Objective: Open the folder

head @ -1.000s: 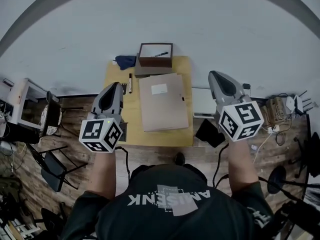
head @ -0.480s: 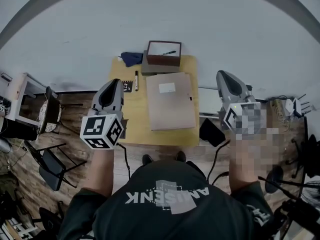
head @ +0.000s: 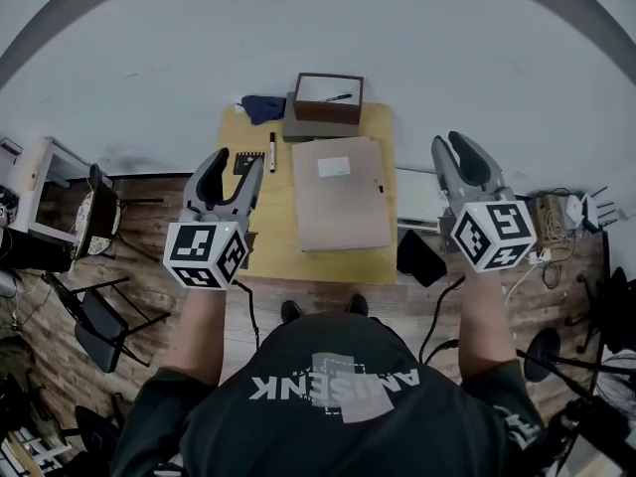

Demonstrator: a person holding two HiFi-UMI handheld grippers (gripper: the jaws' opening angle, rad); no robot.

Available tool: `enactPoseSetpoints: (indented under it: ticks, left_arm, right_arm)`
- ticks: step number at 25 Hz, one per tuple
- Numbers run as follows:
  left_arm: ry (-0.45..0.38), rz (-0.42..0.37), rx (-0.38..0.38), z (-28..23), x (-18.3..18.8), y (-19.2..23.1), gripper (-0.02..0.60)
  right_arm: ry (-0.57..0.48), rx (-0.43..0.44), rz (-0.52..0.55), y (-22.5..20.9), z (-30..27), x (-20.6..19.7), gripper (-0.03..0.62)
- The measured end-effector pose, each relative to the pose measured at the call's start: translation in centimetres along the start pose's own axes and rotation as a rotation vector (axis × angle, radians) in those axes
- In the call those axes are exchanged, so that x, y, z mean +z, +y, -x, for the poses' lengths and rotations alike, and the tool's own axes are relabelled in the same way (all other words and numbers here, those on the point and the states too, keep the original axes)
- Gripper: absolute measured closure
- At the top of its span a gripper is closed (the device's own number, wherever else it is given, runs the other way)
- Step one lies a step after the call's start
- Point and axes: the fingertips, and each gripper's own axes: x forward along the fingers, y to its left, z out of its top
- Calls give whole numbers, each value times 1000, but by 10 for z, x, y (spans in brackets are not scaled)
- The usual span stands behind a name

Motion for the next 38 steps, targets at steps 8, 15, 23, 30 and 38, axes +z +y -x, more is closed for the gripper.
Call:
enactPoseSetpoints:
  ticks: [8, 15, 23, 30, 38]
  left_arm:
    - [39, -16, -4, -3, -18, -20, 374]
    - [118, -49, -5, -15, -47, -36, 371]
    - [249, -64, 17, -19, -107, -57, 373]
    - [375, -108, 33, -23, -164, -74, 373]
    - [499, -140, 3, -26, -232, -98, 373]
  right_arm:
    - [37, 62, -35, -11, -2, -18, 385]
    - [100, 143, -115, -23, -15, -47, 355]
    - [202, 203, -291, -44, -38, -113, 352]
    - [359, 256, -431, -53, -60, -191, 352]
    - [507, 272, -535, -56, -75, -271, 352]
